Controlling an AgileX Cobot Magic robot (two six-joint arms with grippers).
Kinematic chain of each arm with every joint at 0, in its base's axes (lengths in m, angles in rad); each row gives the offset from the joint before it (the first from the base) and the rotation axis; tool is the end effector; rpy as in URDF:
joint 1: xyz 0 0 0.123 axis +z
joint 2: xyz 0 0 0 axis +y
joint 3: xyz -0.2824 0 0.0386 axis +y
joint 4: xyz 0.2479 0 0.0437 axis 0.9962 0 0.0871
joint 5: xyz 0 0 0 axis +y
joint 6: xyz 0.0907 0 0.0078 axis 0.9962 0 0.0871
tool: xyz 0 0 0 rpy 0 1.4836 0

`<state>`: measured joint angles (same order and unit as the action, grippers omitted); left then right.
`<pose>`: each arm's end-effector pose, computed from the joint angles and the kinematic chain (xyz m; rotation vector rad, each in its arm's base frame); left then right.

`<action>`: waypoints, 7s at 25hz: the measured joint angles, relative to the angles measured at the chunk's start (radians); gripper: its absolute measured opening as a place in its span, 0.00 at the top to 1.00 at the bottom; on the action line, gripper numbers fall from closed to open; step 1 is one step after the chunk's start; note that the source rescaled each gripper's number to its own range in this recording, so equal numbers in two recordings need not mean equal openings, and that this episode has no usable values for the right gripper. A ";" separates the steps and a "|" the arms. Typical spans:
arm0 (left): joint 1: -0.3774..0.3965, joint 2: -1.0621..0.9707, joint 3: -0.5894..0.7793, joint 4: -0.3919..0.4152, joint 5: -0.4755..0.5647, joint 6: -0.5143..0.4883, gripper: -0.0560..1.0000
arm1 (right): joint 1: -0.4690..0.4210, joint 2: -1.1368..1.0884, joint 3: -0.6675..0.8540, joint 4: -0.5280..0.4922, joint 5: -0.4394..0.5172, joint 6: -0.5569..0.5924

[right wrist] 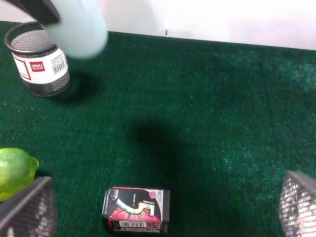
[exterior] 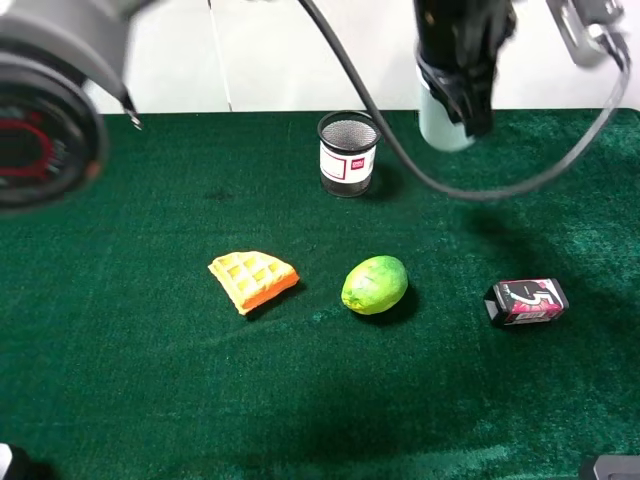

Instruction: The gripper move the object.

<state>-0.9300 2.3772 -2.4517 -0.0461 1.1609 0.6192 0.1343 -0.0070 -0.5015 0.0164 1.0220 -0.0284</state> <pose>0.3100 -0.4221 0.2761 1.7980 1.8482 -0.1780 -0.0047 0.0007 0.2807 -0.1628 1.9914 0.0876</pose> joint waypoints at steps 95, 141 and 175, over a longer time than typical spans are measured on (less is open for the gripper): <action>-0.032 -0.041 0.005 0.053 0.004 -0.029 0.15 | 0.000 0.000 0.000 0.000 0.000 0.004; 0.058 -1.293 1.620 0.038 -0.001 -0.663 0.00 | 0.000 0.000 0.000 0.000 0.000 0.004; 0.763 -2.341 1.949 0.030 -0.106 -0.691 0.00 | 0.000 0.000 0.000 0.000 0.000 0.004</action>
<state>-0.1671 0.0361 -0.5031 -0.0158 1.0548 -0.0721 0.1343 -0.0070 -0.5015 0.0162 1.0220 -0.0239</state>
